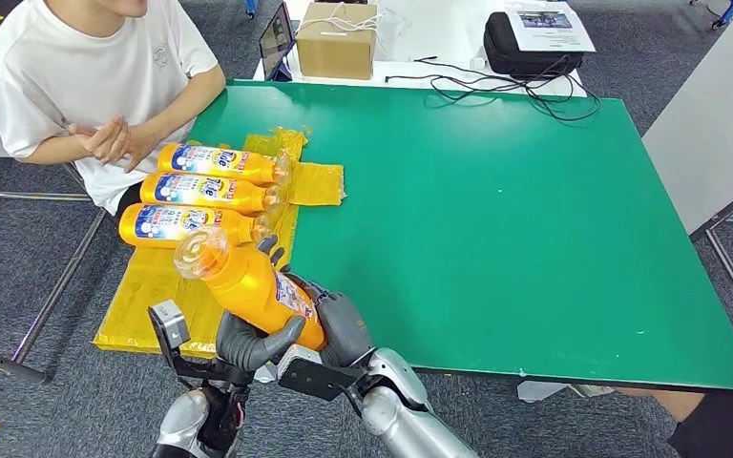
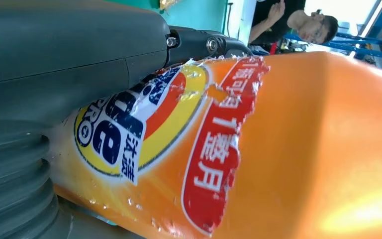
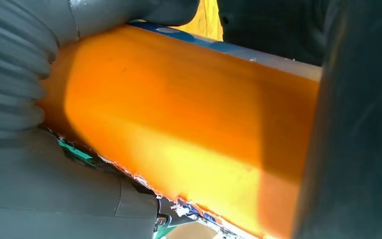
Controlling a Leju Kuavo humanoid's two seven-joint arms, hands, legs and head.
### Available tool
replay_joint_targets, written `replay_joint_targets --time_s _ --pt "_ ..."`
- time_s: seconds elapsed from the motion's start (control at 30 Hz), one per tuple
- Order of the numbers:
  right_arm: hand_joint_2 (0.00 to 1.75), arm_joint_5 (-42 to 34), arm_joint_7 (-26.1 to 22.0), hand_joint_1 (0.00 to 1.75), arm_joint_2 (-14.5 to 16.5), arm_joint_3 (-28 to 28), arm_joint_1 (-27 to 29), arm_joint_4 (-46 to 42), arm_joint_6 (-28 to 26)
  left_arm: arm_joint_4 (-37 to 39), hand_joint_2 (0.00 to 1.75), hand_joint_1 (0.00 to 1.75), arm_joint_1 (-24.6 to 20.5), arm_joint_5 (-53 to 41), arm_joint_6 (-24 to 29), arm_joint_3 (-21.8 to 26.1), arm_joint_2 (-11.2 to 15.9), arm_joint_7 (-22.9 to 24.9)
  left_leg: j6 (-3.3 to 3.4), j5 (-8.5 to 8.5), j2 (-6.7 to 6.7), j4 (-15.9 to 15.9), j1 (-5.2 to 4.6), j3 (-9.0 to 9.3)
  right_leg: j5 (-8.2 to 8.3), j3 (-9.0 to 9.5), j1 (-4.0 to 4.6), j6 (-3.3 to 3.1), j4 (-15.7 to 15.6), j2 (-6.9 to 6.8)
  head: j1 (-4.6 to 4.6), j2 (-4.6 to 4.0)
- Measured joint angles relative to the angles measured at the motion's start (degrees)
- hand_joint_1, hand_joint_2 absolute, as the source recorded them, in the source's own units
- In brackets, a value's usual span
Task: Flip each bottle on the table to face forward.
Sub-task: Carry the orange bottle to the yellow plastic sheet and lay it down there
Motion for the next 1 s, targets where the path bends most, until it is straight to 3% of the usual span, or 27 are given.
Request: replay_joint_targets --time_s 0.07,0.1,0.13,0.2,0.83,0.93,1.0 --pt "1.75 -1.8 -1.3 0.51 0.3 0.6 -0.5 0.1 2.7 0.4 1.75 1.75 -0.1 2.6 -3.5 0.6 0.9 -0.8 0.0 0.0 0.03 0.0 0.0 0.01 0.0 -0.01 0.0 -0.01 0.0 0.01 -0.01 0.0" --pt "1.31 -3.2 -1.9 0.16 0.4 1.0 -0.7 0.2 4.5 0.5 1.75 1.75 -0.1 3.7 -5.7 1.2 1.4 -1.1 0.0 0.0 0.05 0.0 0.01 0.02 0.01 -0.03 0.01 -0.01 0.0 0.02 -0.01 0.0" --pt "0.87 -4.6 -2.4 0.0 0.5 1.5 -0.8 0.2 6.1 0.6 1.75 1.75 -0.1 4.4 -7.6 1.7 1.9 -1.2 -0.01 0.01 0.04 0.0 0.01 0.02 0.0 -0.03 0.01 -0.01 0.0 0.01 -0.02 0.0" --pt "0.0 -6.6 -2.6 0.0 0.6 2.5 -1.0 0.2 8.0 0.6 1.75 1.75 -0.3 4.9 -10.2 2.5 2.6 -1.3 -0.02 0.01 0.0 0.0 0.03 0.01 0.0 -0.03 0.02 -0.01 0.0 -0.01 -0.01 0.0" --pt "0.0 -10.0 -4.6 0.0 -0.5 0.6 2.6 -4.4 5.1 1.7 1.75 1.75 -3.5 3.7 -9.1 -0.1 2.8 -0.2 -0.02 0.01 0.03 0.0 0.01 -0.01 0.0 -0.07 0.02 -0.01 0.0 0.02 -0.02 0.0" --pt "0.0 -9.5 -4.7 0.0 -0.7 0.2 3.4 -5.4 4.3 1.7 1.75 1.75 -3.8 1.3 -6.5 -0.2 2.8 -0.9 -0.02 0.01 0.02 0.0 0.02 -0.02 0.0 -0.06 0.02 -0.01 0.0 0.01 -0.01 0.0" --pt "0.0 -8.3 -4.7 0.0 -1.1 0.0 4.4 -6.6 3.0 1.6 1.75 1.75 -4.4 -4.1 -1.9 -0.1 3.1 -1.8 -0.01 0.01 0.01 0.0 0.02 -0.03 0.0 -0.06 0.02 -0.01 0.0 0.0 -0.01 0.0"
